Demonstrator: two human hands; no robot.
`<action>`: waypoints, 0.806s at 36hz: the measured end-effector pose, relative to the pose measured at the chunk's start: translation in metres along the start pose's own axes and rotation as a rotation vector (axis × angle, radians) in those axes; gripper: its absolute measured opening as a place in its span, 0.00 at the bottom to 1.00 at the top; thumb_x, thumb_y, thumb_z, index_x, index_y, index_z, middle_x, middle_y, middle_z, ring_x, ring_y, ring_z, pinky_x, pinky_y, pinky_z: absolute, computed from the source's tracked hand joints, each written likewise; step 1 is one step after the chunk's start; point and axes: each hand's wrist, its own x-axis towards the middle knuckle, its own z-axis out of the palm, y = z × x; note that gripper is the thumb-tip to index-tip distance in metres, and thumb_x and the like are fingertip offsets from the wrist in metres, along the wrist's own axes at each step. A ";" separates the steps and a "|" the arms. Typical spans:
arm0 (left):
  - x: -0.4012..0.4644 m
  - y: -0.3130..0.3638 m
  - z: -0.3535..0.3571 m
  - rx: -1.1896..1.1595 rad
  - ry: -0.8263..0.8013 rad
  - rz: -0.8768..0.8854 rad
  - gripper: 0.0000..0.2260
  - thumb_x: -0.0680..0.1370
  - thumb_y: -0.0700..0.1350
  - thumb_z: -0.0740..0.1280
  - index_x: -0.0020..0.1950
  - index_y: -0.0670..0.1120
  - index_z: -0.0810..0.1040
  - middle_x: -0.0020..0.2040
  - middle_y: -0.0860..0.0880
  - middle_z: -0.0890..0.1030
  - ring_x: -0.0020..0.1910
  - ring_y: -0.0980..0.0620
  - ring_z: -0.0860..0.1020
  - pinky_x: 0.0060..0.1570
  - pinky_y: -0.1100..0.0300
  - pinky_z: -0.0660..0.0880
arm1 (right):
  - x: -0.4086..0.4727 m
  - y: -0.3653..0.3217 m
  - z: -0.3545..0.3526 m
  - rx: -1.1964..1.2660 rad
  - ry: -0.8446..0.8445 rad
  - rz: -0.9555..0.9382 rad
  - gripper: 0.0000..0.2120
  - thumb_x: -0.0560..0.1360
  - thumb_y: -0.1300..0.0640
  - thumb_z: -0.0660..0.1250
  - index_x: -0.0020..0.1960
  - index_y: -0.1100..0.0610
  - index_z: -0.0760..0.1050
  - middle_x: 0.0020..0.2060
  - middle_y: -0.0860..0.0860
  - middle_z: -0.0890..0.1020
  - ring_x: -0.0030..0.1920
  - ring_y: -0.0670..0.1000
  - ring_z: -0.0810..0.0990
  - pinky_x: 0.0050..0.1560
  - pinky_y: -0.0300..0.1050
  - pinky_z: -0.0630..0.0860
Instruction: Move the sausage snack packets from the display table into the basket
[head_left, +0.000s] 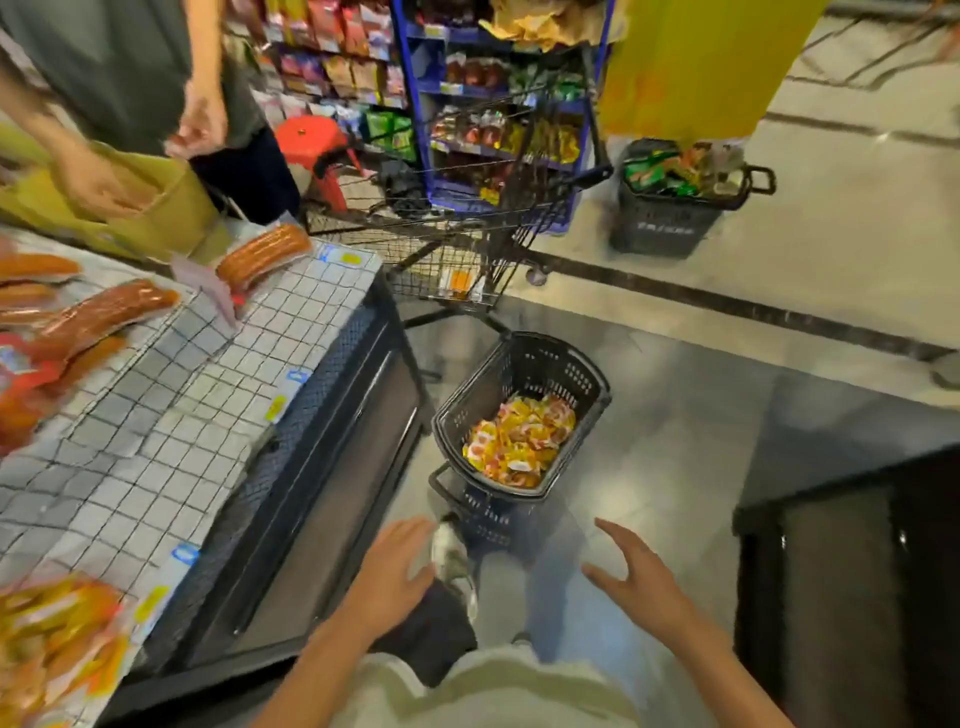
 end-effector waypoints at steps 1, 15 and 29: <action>0.013 -0.001 -0.002 -0.003 -0.019 0.003 0.24 0.79 0.42 0.71 0.74 0.43 0.71 0.74 0.46 0.70 0.75 0.47 0.67 0.73 0.65 0.53 | 0.002 0.002 -0.002 0.021 0.014 0.034 0.32 0.78 0.49 0.71 0.79 0.52 0.63 0.77 0.48 0.67 0.75 0.49 0.66 0.72 0.40 0.62; 0.178 -0.029 -0.058 -0.157 -0.175 0.046 0.23 0.80 0.43 0.69 0.75 0.48 0.70 0.74 0.49 0.71 0.73 0.48 0.69 0.74 0.52 0.65 | 0.067 -0.029 -0.050 0.035 0.031 0.387 0.31 0.78 0.47 0.71 0.77 0.50 0.65 0.76 0.50 0.68 0.74 0.54 0.68 0.73 0.51 0.68; 0.248 -0.098 -0.045 -0.188 -0.148 -0.371 0.20 0.80 0.41 0.70 0.71 0.44 0.74 0.70 0.45 0.75 0.70 0.44 0.73 0.73 0.51 0.66 | 0.244 -0.049 -0.062 0.024 -0.227 0.342 0.23 0.80 0.52 0.69 0.74 0.51 0.71 0.71 0.50 0.75 0.69 0.49 0.74 0.70 0.45 0.71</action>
